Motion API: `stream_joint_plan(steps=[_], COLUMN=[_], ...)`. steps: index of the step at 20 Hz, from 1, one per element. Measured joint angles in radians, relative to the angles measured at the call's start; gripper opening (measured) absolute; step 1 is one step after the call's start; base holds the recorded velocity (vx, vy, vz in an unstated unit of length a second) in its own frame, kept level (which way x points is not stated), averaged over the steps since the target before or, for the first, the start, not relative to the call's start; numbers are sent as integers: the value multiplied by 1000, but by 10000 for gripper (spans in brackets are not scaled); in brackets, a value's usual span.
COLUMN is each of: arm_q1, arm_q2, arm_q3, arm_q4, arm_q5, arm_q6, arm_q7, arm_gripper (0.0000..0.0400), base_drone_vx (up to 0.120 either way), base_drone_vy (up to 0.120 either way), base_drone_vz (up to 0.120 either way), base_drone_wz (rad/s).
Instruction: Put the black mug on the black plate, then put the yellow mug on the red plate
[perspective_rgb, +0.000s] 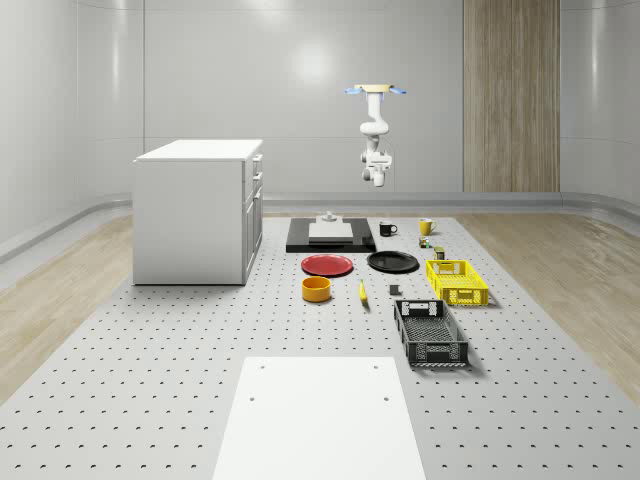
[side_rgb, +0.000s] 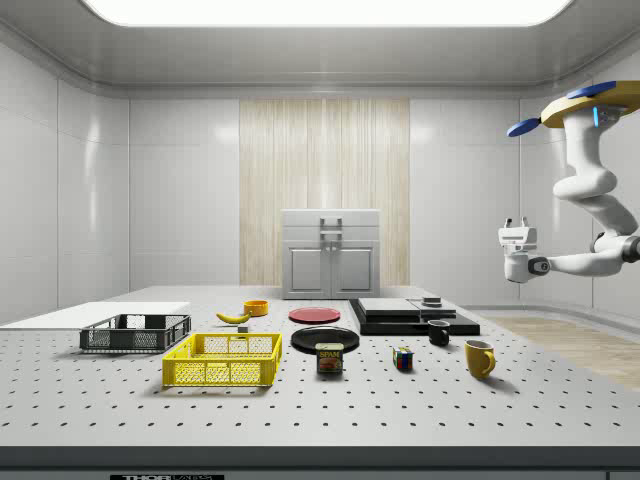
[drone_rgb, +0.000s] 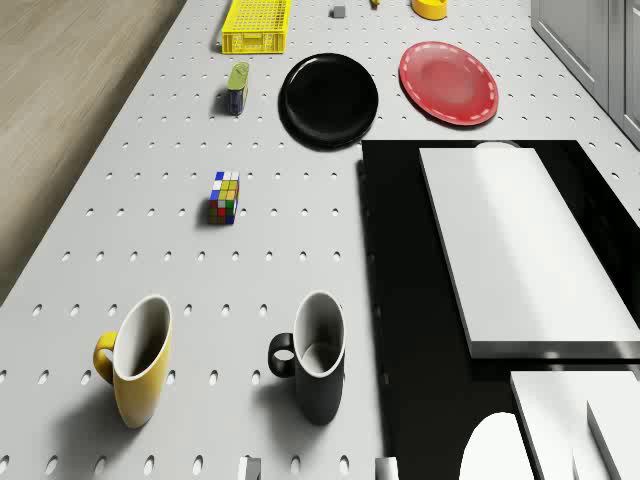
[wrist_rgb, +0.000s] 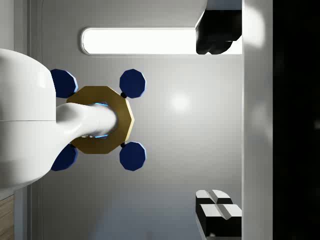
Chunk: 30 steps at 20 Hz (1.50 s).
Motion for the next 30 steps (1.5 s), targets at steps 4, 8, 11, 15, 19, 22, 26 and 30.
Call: stream_joint_plan(steps=[4, 8, 11, 15, 19, 22, 26, 30], arm_q1=[-2, -3, -4, -5, -6, -6, -7, -7], arm_q2=[13, 40, 59, 76, 83, 85, 85, 84], arm_q3=[1, 2, 2, 3, 3, 4, 4, 4], arm_q4=[85, 170, 222, 266, 286, 293, 296, 295], arm_q5=[1, 1, 2, 2, 2, 2, 2, 2], arm_q6=[-69, -124, -154, -178, -188, -191, -190, -188], arm_q7=[-1, -2, -2, -2, -3, -3, -3, -3], arm_gripper=[400, 400, 400, 400, 400, 400, 400, 400], base_drone_vx=[0, 0, 0, 0, 0, 0, 0, 0], base_drone_vy=[0, 0, 0, 0, 0, 0, 0, 0], base_drone_vz=[0, 0, 0, 0, 0, 0, 0, 0], base_drone_wz=[0, 0, 0, 0, 0, 0, 0, 0])
